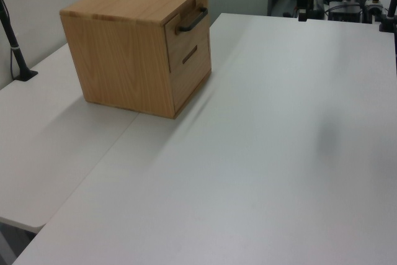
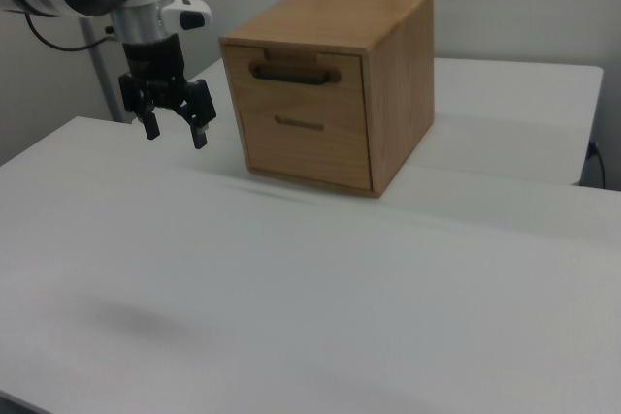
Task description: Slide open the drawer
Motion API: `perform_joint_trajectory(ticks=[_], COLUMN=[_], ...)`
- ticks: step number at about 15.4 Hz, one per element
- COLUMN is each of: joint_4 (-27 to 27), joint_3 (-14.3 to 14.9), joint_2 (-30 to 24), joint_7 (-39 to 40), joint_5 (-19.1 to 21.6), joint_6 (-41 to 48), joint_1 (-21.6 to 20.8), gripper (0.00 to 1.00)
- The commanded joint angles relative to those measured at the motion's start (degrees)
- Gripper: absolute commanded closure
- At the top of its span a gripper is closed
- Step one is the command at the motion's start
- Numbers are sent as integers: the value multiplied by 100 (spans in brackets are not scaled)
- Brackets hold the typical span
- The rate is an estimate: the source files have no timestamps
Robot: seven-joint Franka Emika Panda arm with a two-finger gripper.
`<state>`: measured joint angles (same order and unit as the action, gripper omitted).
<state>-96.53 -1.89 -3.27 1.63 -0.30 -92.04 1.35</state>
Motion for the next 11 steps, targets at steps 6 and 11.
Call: perform_joint_trajectory(ticks=[6, 11], joint_4=[196, 240], joint_3=[-4, -13], joint_2=[99, 81], joint_7=[4, -136], joint_5=[-5, -23], joint_6=[46, 160], joint_1=[-38, -64], gripper=[0, 0])
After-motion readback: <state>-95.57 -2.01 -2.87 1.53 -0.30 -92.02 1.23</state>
